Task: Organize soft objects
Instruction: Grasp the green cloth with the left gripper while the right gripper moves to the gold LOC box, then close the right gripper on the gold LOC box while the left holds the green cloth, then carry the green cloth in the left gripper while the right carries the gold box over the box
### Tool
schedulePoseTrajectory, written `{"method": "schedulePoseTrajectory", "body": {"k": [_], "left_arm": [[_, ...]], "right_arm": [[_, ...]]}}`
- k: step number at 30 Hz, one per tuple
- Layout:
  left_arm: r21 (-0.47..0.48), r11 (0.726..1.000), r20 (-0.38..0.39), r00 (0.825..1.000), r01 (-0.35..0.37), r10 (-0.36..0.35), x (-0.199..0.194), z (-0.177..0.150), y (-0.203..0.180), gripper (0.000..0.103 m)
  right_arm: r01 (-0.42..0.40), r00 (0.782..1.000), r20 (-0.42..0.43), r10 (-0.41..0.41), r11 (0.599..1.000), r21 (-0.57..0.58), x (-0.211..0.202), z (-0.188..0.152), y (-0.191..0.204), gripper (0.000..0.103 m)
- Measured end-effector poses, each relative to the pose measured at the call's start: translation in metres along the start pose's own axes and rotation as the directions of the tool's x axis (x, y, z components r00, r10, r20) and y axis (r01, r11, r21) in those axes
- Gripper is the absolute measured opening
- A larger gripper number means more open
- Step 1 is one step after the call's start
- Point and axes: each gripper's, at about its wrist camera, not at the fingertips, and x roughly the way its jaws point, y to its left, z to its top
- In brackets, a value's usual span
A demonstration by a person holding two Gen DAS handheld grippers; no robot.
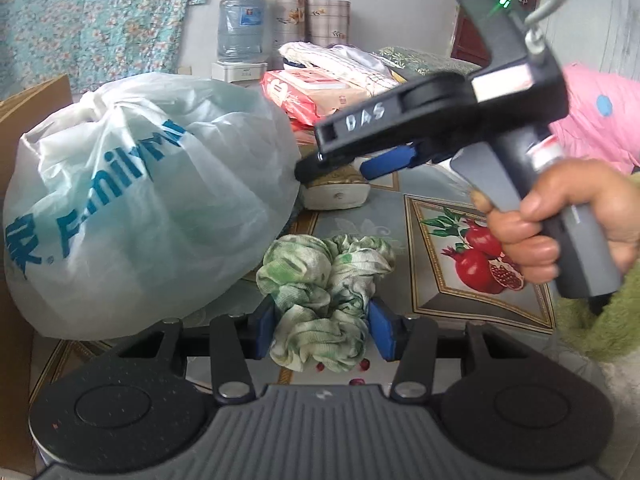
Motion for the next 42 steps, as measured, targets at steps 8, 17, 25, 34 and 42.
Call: {"method": "schedulePoseTrajectory", "body": {"k": [8,17,25,34,42], "left_arm": [[0.01,1.0,0.005,1.0,-0.008,0.008,-0.001,-0.003,-0.002,0.05],[-0.012,1.0,-0.003,1.0,0.006,-0.006,-0.001,0.0,0.0,0.051],[0.001,1.0,-0.001,1.0,-0.029,0.029,0.001,0.0,-0.007,0.05],[-0.009,0.999,0.002,0.999,-0.04,0.04,-0.001,0.0,-0.005,0.04],[-0.011,0.999,0.012,0.999,-0.045,0.045,-0.009,0.002,-0.009,0.038]], "right_arm": [[-0.008,1.0,0.0,0.008,0.996,0.088,-0.021,-0.02,-0.019,0.052],[0.002,1.0,-0.029,0.002,0.994,0.114,-0.08,-0.066,-0.025,0.06],[0.026,0.999,0.023,-0.028,0.994,0.105,-0.07,-0.059,-0.019,0.072],[0.122,0.991,0.05,-0.124,0.992,0.027,-0.065,-0.07,-0.008,0.057],[0.042,0.993,0.101,-0.057,0.989,0.142,-0.088,-0.086,-0.024,0.056]]}}
